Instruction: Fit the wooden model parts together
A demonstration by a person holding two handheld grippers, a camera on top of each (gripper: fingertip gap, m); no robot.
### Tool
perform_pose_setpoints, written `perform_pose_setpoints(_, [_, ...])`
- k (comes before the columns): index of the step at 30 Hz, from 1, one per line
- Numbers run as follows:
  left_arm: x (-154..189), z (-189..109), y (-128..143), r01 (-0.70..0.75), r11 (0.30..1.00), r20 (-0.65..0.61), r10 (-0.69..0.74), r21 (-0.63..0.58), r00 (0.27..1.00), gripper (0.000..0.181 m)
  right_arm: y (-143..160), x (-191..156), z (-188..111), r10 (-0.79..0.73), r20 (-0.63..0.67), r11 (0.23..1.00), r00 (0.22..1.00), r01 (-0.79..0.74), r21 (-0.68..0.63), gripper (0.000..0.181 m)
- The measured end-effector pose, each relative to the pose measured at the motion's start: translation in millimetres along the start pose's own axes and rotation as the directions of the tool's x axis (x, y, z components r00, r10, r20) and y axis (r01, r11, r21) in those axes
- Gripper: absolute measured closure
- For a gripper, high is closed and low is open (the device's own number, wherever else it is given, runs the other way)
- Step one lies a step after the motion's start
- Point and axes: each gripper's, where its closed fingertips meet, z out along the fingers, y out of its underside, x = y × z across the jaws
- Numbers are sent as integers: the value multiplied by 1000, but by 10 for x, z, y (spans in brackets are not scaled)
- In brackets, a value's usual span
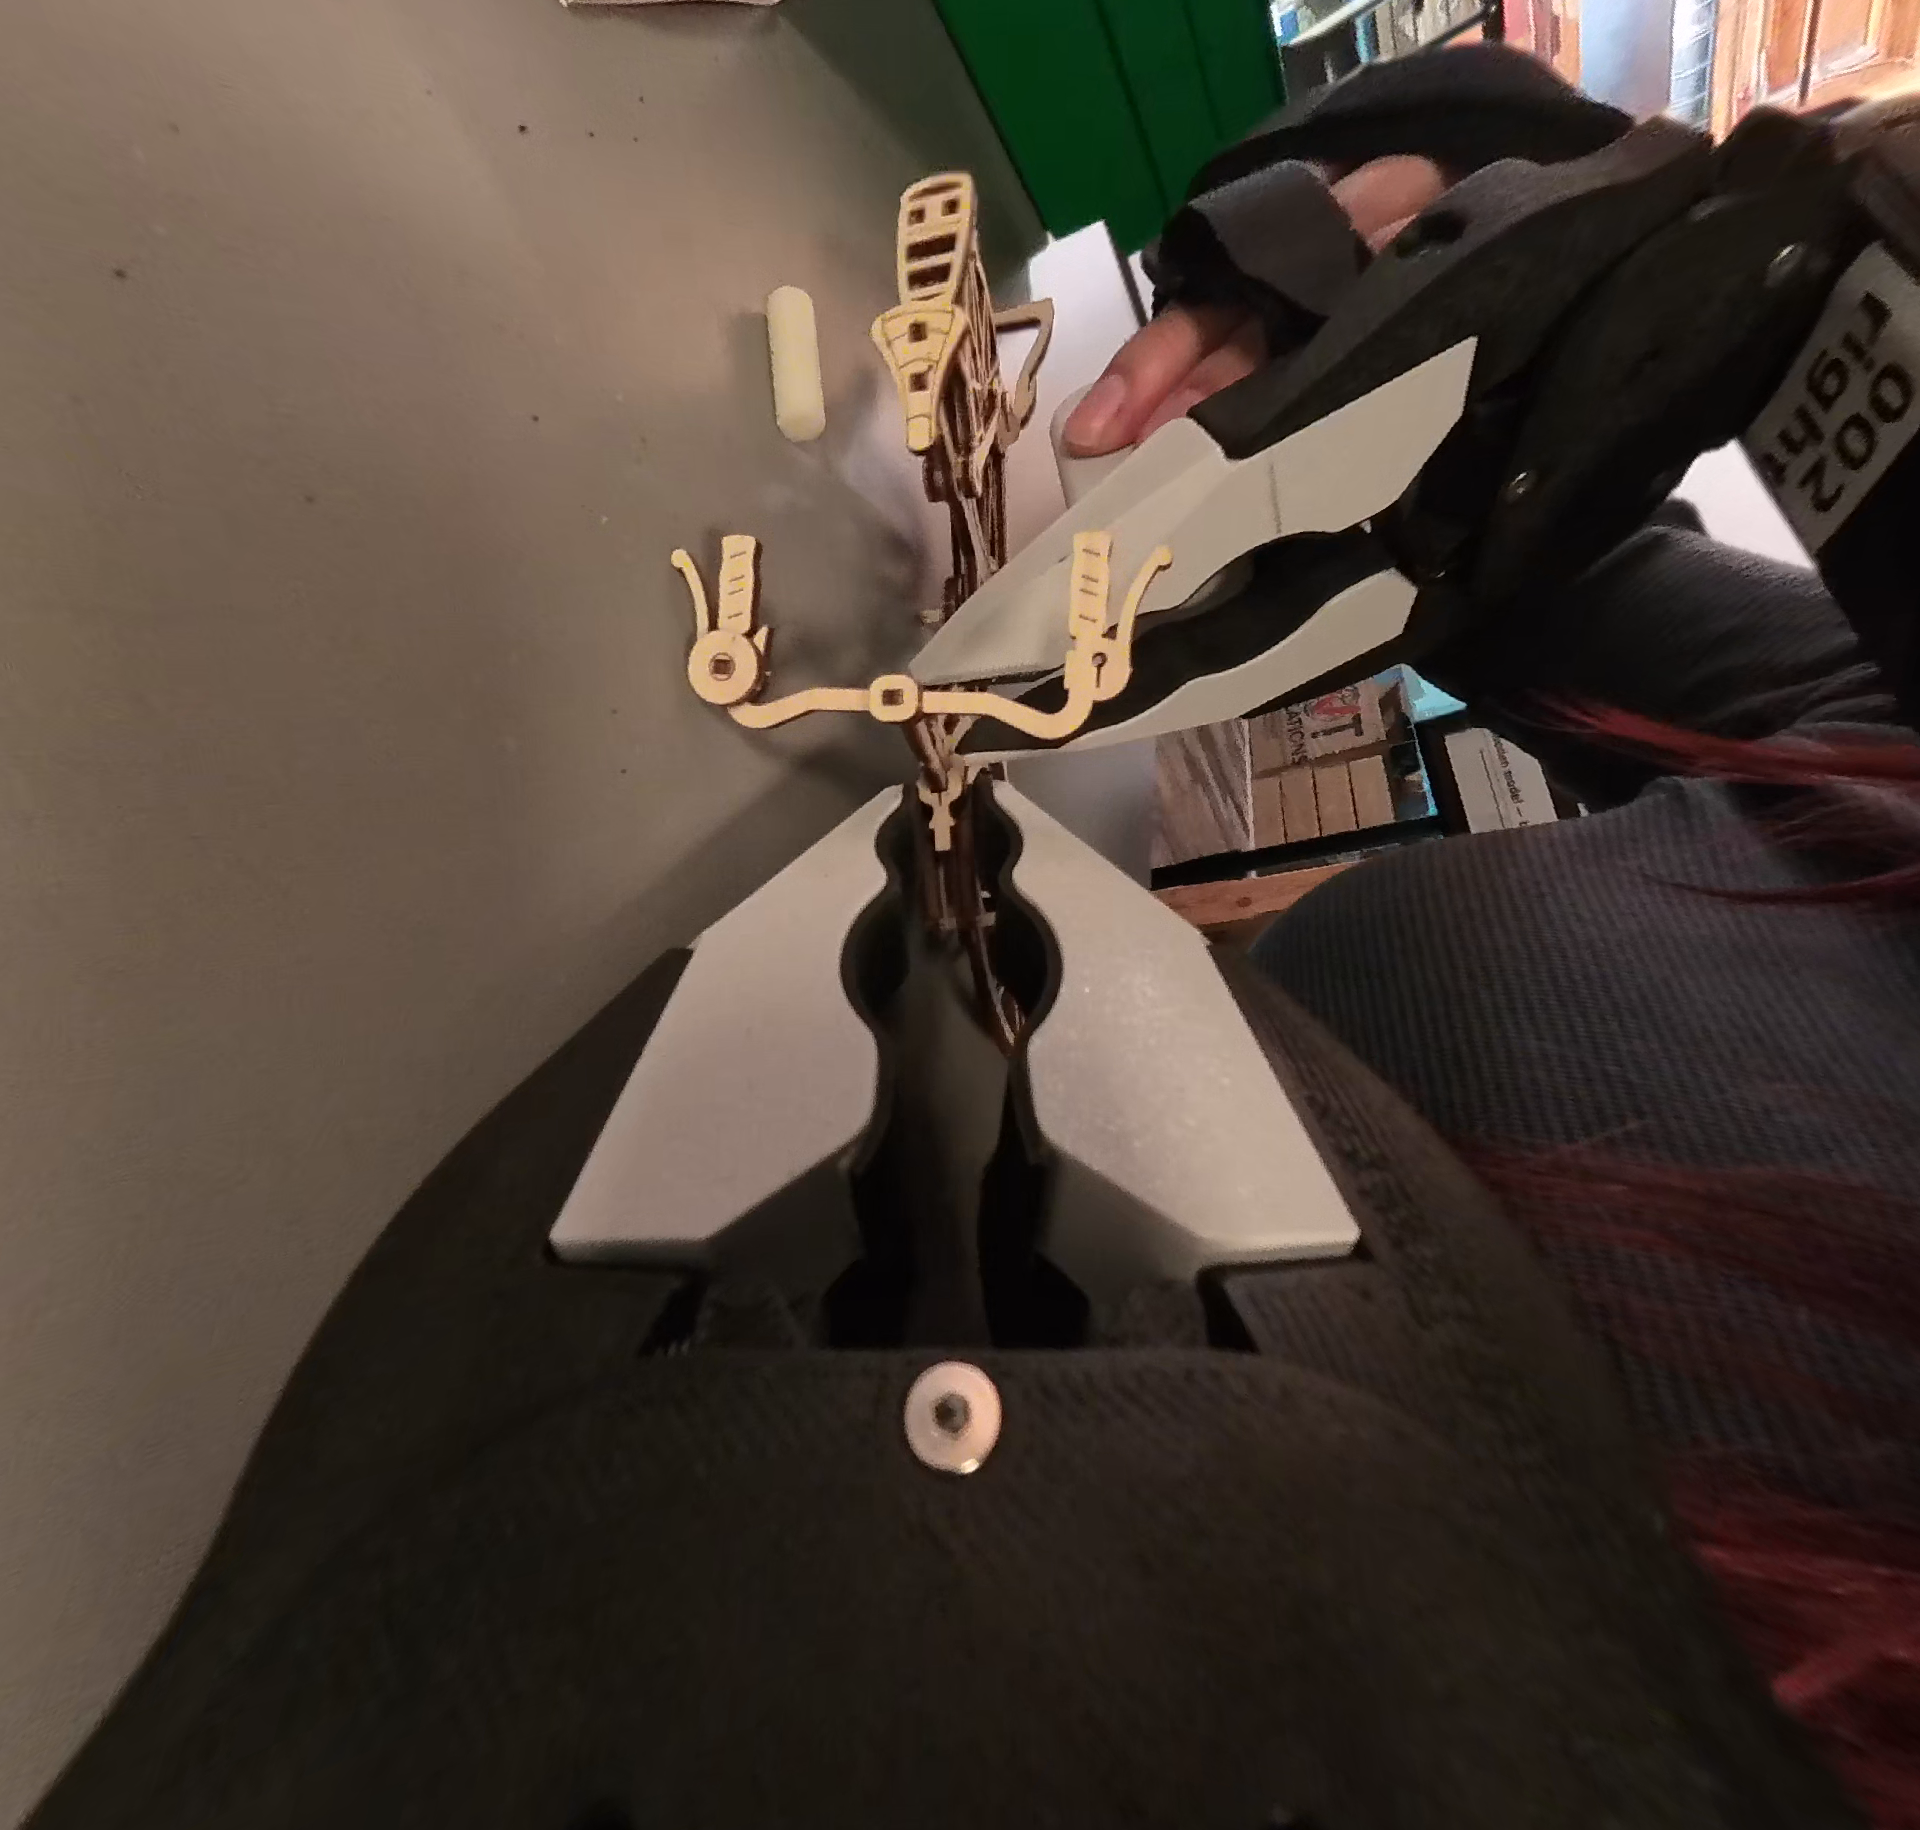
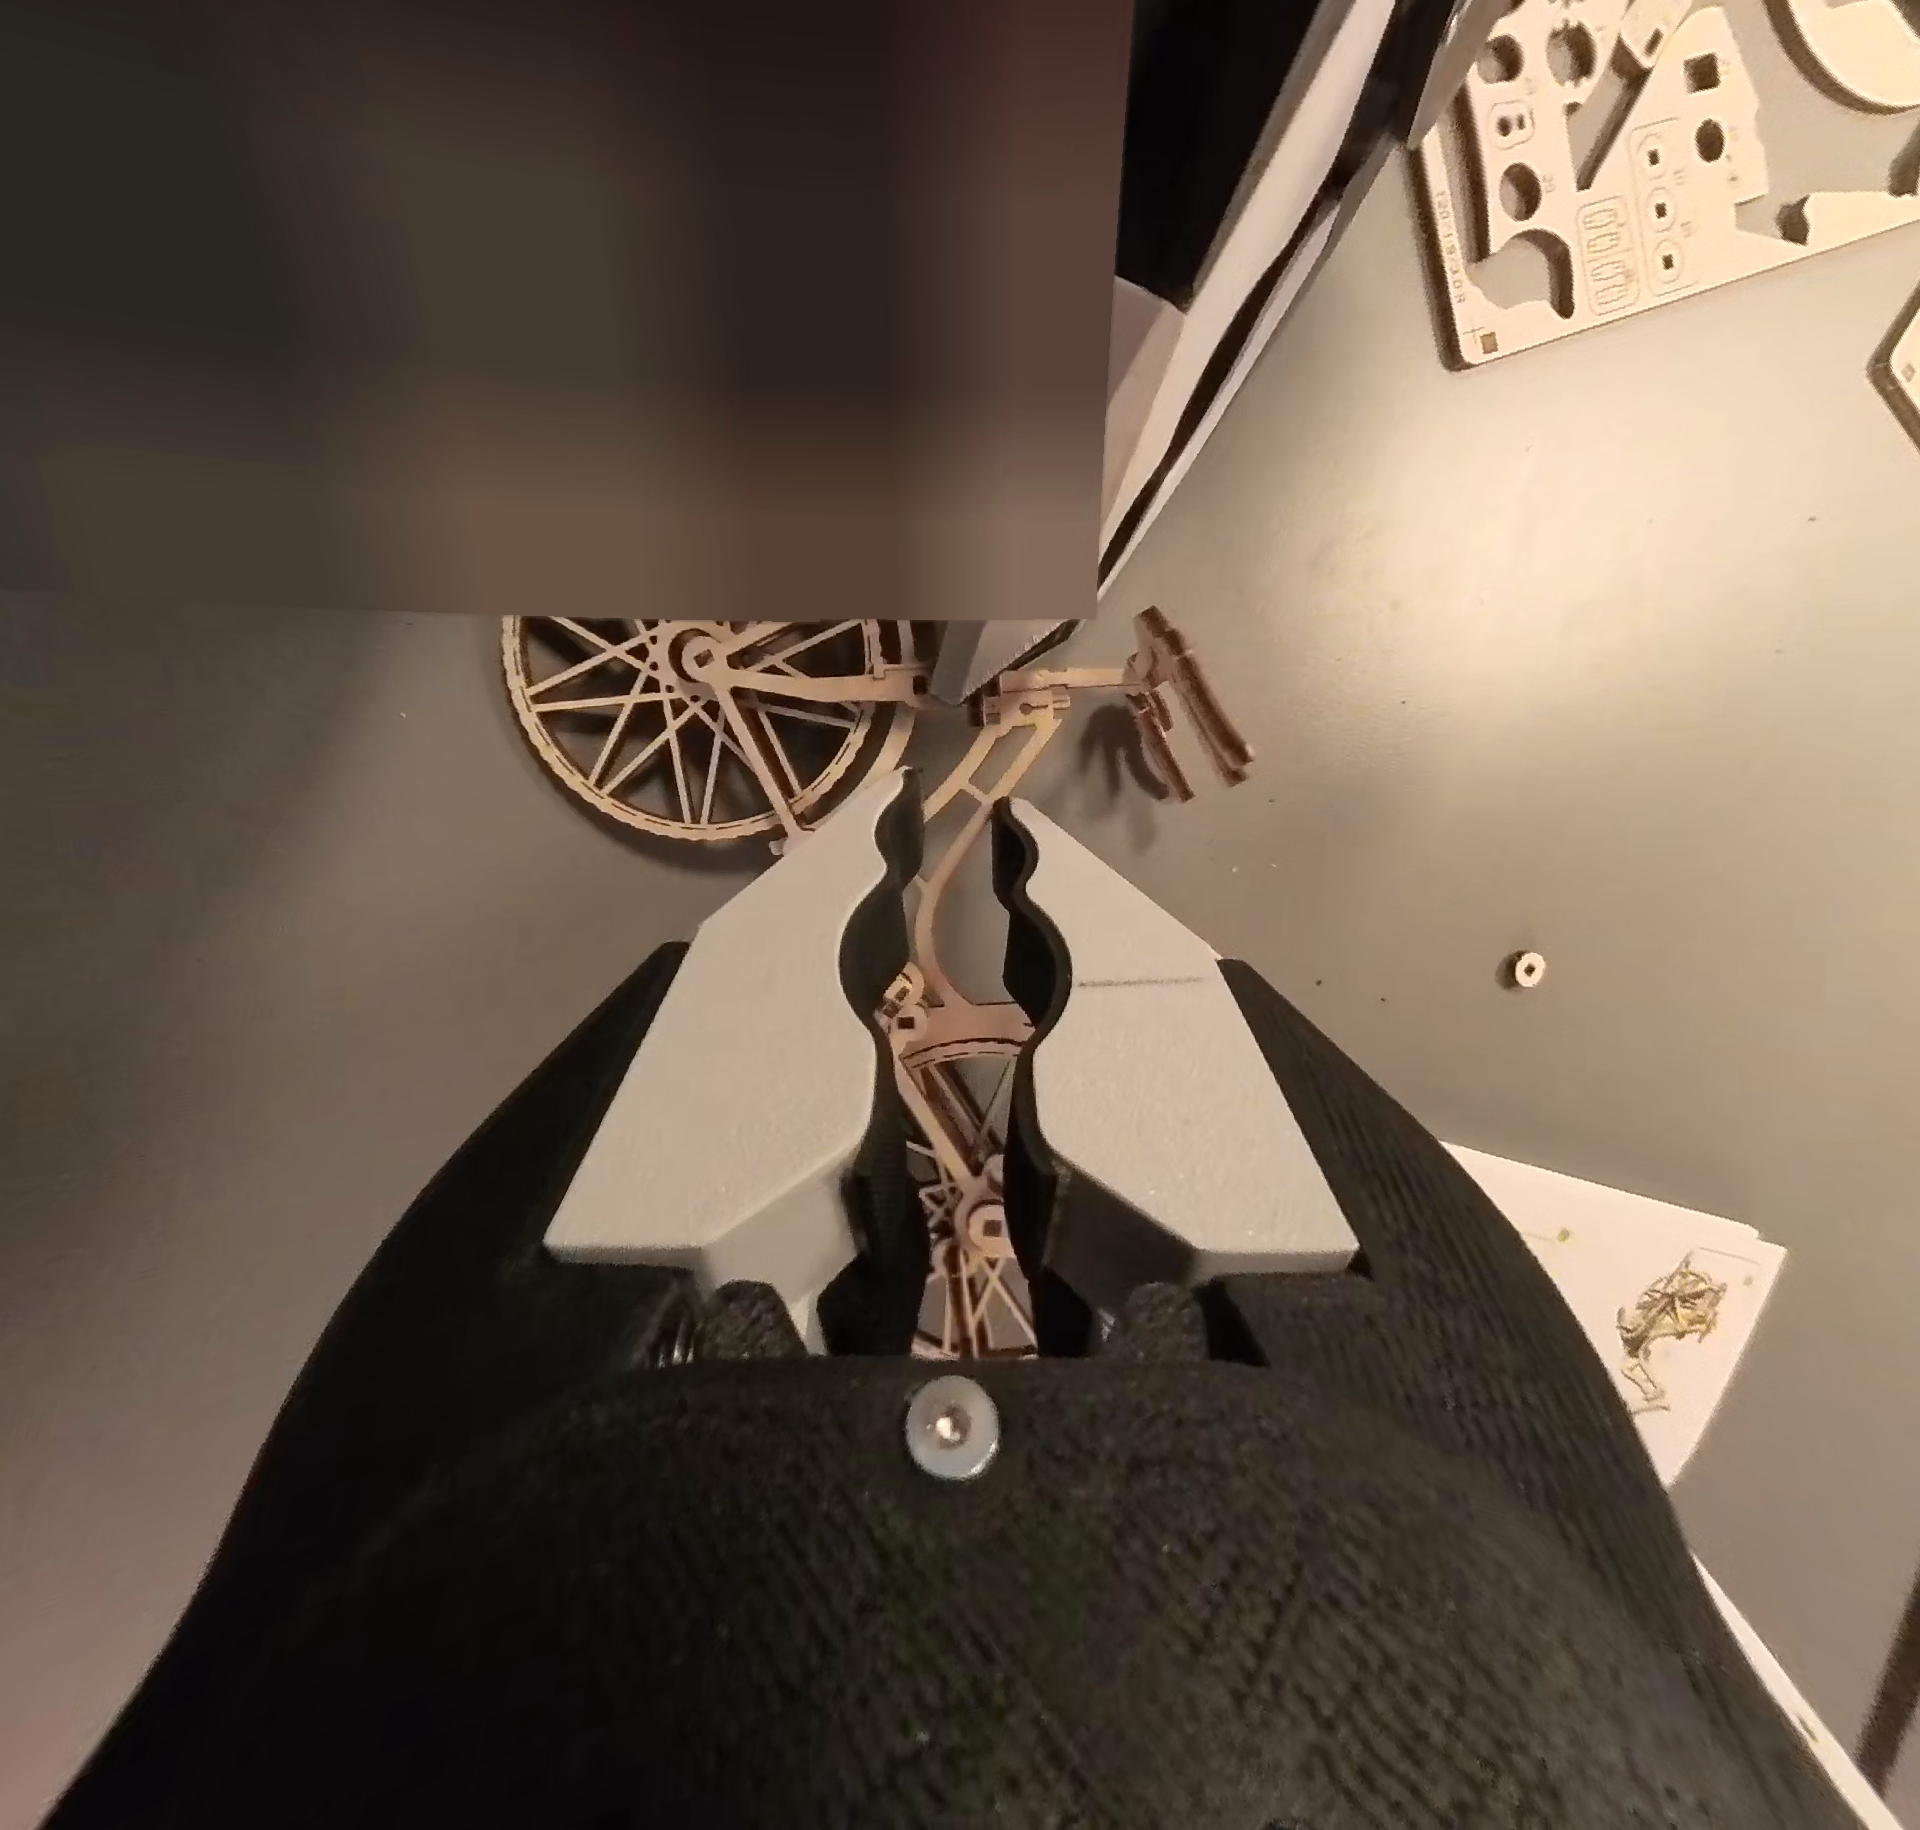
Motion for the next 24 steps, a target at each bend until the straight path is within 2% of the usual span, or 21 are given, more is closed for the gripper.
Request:
perform_pose_setpoints(1, [-1,0,-1,-1,1000,1,1,1,1000,174,-1,-3,0,4,9,1000,1000,-4,1,170])
perform_pose_setpoints(10, [6,4,7,-1,1000,-6,1,-8,1000,174,-10,-29,-9,2,65,999,998,-5,49,170])
perform_pose_setpoints(24, [3,10,10,-3,1000,-5,3,-12,1000,175,-9,-51,-11,-64,56,996,996,61,58,171])
